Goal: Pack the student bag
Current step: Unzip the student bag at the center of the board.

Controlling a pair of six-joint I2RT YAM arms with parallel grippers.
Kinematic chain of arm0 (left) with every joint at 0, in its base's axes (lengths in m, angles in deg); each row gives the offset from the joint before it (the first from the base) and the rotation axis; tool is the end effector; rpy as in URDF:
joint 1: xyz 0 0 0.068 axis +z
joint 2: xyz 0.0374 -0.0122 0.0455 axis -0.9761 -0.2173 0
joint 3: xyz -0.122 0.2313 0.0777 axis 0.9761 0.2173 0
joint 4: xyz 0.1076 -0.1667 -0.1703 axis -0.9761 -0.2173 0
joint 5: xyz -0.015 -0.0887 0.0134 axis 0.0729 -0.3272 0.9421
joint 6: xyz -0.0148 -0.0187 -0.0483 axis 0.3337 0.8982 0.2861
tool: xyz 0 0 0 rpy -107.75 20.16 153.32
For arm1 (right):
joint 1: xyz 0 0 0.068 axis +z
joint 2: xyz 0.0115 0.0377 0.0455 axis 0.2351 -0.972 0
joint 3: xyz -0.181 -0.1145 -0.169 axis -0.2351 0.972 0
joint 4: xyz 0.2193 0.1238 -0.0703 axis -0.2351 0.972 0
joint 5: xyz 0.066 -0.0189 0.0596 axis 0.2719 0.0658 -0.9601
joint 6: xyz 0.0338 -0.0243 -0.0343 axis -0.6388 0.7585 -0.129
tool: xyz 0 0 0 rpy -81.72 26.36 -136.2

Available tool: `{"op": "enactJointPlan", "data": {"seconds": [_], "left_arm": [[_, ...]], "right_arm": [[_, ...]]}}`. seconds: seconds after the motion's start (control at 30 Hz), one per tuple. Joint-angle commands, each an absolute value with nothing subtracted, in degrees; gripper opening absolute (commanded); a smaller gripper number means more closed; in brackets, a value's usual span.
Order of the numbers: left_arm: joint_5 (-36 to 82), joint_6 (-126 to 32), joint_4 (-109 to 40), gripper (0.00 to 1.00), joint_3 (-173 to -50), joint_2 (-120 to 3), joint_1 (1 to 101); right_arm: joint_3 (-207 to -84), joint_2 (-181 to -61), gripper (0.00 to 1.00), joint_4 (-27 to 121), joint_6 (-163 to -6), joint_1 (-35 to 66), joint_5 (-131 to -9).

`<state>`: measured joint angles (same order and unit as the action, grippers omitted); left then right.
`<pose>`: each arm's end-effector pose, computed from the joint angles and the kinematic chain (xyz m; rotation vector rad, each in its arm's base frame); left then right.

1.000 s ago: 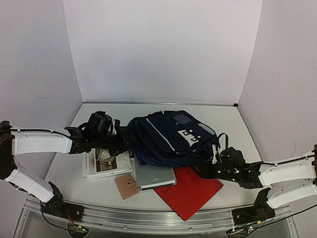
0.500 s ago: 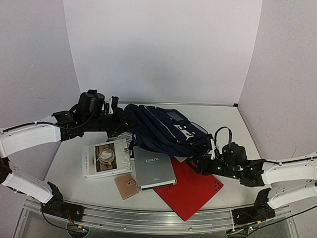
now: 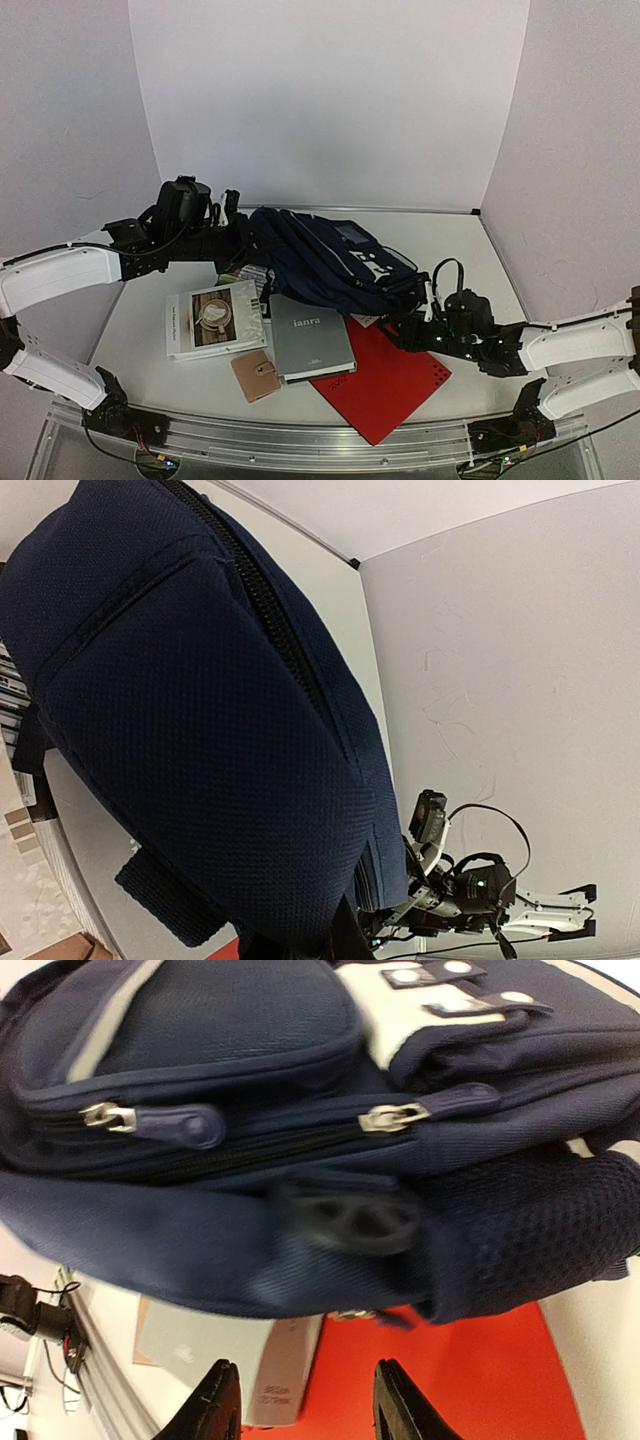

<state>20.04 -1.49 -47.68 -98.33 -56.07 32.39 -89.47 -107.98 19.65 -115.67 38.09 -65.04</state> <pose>0.2031 -0.2136 0.3194 -0.0913 2.2626 -1.2600 0.1419 0.1823 0.1741 -0.2864 2.0912 1.0361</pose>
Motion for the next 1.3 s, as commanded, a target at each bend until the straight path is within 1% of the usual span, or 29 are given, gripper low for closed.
{"op": "enactJointPlan", "data": {"seconds": [0.0, 0.17, 0.37, 0.6, 0.8, 0.9, 1.1, 1.27], "left_arm": [[20.5, -2.4, -43.3, 0.0, -102.9, -54.7, 32.7], [20.5, -2.3, -43.5, 0.0, -102.9, -54.8, 32.7], [20.6, -2.3, -43.9, 0.0, -103.1, -54.7, 32.8], [20.5, -2.3, -44.4, 0.0, -103.3, -54.8, 32.7], [20.2, -2.2, -44.5, 0.0, -103.6, -55.5, 32.7], [20.1, -2.3, -44.5, 0.0, -104.0, -56.0, 32.7], [20.7, -2.9, -45.8, 0.0, -104.2, -56.3, 32.9], [22.8, -3.7, -46.9, 0.0, -103.4, -56.3, 33.1]], "right_arm": [[-91.1, -112.5, 0.42, 16.1, -112.9, 35.2, -68.0], [-91.5, -116.5, 0.42, 13.1, -111.6, 32.9, -70.7], [-92.0, -119.9, 0.4, 8.4, -110.5, 32.9, -72.0], [-92.6, -121.0, 0.34, 5.6, -109.0, 32.9, -70.3], [-94.1, -121.7, 0.26, 5.6, -107.1, 32.9, -69.6], [-94.9, -123.3, 0.19, 5.7, -106.7, 32.9, -70.2], [-95.5, -123.5, 0.01, 6.4, -107.3, 32.8, -72.1], [-95.9, -120.1, 0.0, 12.0, -108.6, 32.9, -73.2]]}}
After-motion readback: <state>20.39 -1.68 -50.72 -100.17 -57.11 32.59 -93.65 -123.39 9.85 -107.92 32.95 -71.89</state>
